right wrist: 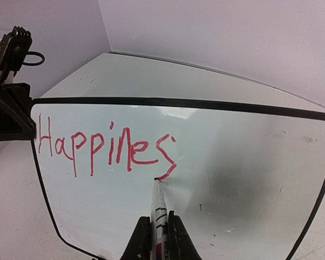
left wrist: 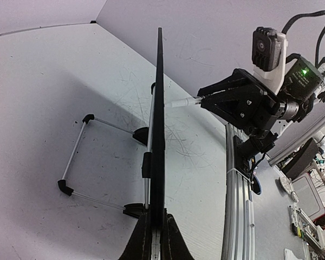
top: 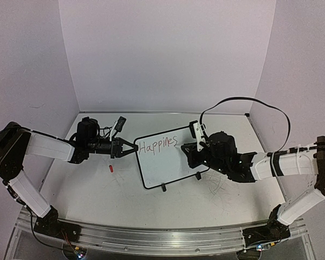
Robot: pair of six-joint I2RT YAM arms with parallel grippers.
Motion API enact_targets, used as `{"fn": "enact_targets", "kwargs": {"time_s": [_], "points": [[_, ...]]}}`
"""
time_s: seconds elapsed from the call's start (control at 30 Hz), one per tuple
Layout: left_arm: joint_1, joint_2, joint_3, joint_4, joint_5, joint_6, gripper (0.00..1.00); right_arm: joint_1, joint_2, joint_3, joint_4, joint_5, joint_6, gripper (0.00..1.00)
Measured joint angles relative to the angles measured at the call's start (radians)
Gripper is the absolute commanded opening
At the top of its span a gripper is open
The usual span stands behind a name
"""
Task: Write a sentence on the whiteboard
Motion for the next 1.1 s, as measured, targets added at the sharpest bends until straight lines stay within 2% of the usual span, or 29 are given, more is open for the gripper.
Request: {"fn": "enact_targets", "kwargs": {"time_s": [0.23, 0.47, 1.1], "points": [[0.0, 0.0, 0.006, -0.012, 0.0, 0.001, 0.0, 0.002, -0.004, 0.004, 0.008, -0.003, 0.004, 0.0], [0.0, 0.0, 0.006, -0.016, 0.001, 0.004, 0.0, -0.013, -0.105, -0.035, 0.024, -0.002, -0.011, 0.0], [0.0, 0.0, 0.006, -0.016, 0.001, 0.005, 0.0, -0.034, -0.058, -0.021, 0.041, 0.057, -0.019, 0.0]]}}
